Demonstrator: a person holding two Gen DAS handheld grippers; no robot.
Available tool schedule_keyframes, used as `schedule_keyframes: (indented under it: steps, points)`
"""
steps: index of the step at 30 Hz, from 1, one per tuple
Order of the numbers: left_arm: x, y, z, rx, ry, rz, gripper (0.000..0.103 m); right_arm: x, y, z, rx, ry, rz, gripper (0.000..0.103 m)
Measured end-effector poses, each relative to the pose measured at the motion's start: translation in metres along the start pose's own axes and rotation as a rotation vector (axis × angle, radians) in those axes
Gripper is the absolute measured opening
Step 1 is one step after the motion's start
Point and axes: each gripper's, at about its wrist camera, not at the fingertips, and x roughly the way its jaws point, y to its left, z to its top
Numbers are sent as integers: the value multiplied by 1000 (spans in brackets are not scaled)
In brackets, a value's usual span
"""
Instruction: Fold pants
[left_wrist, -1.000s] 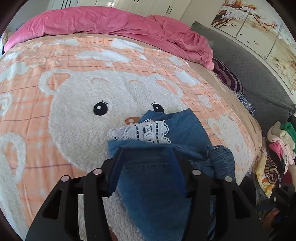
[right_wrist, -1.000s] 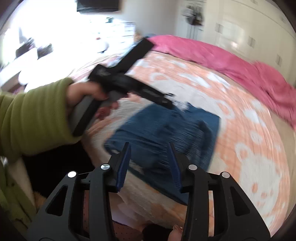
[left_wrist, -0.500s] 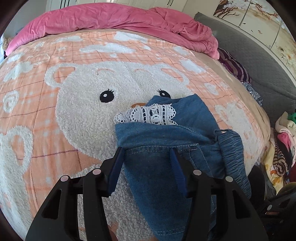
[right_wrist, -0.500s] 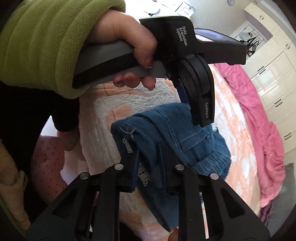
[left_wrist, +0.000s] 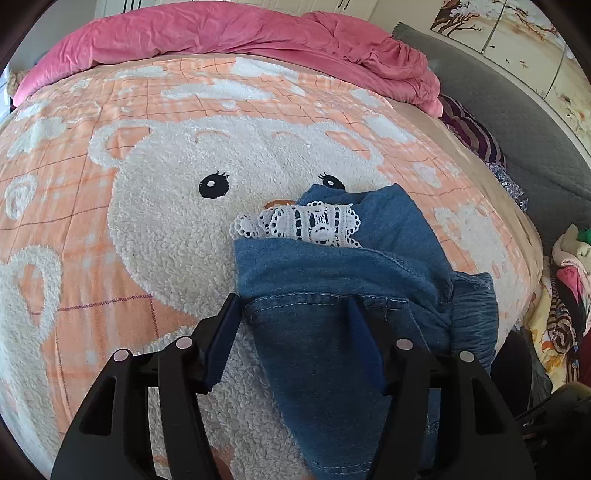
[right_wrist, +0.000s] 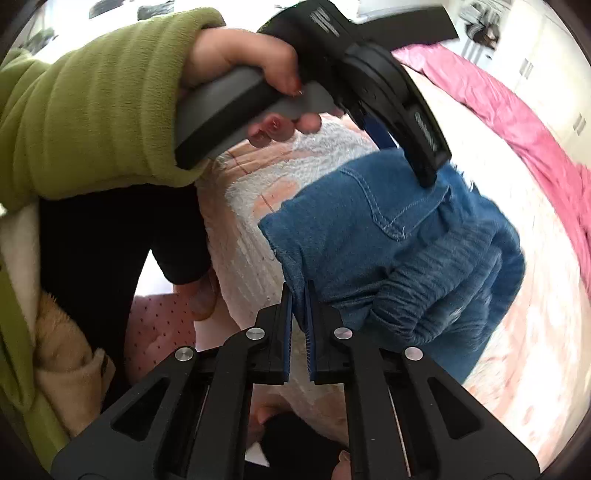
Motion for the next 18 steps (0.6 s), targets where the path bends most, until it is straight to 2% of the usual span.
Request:
schedule_keyframes:
  steps: [4, 6, 9, 18]
  points:
    - [1, 0, 1, -1, 1, 3, 59, 4, -3, -1, 65, -16, 9, 10]
    - [1, 0, 1, 0, 0, 5, 59, 2, -4, -3, 98, -34, 29, 20]
    - [1, 0, 2, 1, -1, 6, 59, -8, -3, -5, 135, -62, 51, 29]
    - [-7, 1, 3, -16, -14, -14, 58, -51, -14, 4, 228, -166, 103, 36]
